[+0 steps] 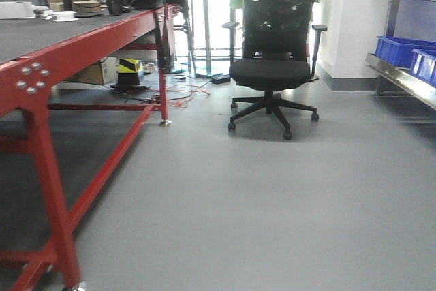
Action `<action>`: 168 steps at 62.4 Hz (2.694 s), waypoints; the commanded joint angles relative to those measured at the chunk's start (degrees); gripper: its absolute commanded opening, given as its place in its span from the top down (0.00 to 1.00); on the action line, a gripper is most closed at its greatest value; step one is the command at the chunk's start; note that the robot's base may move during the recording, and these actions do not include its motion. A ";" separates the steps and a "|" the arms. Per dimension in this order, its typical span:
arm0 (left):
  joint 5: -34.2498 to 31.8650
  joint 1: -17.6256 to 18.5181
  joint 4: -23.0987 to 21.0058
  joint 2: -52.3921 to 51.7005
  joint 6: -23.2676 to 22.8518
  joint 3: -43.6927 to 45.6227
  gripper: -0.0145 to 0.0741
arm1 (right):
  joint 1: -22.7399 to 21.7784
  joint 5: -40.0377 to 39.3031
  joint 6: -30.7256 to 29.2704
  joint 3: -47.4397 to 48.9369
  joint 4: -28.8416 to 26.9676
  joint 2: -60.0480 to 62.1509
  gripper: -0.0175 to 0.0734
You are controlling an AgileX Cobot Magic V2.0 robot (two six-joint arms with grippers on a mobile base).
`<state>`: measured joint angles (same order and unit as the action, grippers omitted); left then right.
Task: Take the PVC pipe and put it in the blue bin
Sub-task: 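Drive the base to the shelf of blue bins holding both pieces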
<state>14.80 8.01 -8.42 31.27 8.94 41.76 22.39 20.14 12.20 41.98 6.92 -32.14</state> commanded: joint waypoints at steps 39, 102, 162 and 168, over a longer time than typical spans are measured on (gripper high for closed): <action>-1.23 0.31 -0.11 -0.22 0.07 0.21 0.96 | 0.08 -1.72 -0.11 -0.08 0.64 0.19 0.99; -1.23 0.31 -0.11 -0.22 0.07 0.21 0.96 | 0.08 -1.72 -0.11 -0.08 0.64 0.19 0.99; -1.23 0.31 -0.11 -0.22 0.07 0.21 0.96 | 0.08 -1.72 -0.11 -0.08 0.64 0.19 0.99; -1.23 0.31 -0.11 -0.22 0.07 0.21 0.96 | 0.08 -1.72 -0.11 -0.08 0.64 0.19 0.99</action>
<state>14.70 8.01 -8.31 31.27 8.94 41.76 22.39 20.02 12.21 41.98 6.92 -32.14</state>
